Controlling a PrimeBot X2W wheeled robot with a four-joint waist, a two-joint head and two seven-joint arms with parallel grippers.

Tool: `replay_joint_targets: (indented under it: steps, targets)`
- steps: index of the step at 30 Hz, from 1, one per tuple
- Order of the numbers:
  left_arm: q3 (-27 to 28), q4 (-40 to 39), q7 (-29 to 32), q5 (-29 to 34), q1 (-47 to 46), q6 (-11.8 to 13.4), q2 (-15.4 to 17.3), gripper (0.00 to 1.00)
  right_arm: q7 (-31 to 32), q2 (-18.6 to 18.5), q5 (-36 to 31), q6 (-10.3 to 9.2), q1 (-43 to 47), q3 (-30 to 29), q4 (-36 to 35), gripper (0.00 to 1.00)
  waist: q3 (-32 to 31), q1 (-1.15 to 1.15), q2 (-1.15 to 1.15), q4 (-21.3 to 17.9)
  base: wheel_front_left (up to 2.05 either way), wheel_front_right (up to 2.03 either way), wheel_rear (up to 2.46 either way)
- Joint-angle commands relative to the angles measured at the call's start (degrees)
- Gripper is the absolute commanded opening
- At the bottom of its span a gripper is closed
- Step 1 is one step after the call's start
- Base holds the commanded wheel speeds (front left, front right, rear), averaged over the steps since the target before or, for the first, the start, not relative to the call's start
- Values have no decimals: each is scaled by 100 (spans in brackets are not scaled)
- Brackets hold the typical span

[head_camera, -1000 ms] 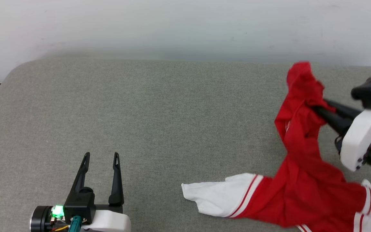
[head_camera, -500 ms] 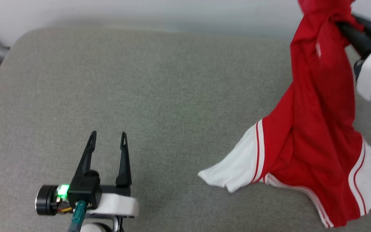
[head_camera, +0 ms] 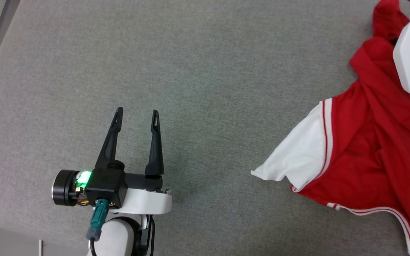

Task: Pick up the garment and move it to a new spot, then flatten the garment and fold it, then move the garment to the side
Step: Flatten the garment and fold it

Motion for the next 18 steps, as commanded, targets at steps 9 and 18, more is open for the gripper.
replay_joint_targets:
  steps: [9,18]
  targets:
    - [-33,15,-15,-48,-102,92,-19,100,202,24,587,-4,-153,557,685,0,153,-1,0,113,0,0,0]
    - [105,108,-15,17,152,-57,84,100,-1764,-229,775,-6,284,446,374,100,-522,-1,0,-229,0,0,0]
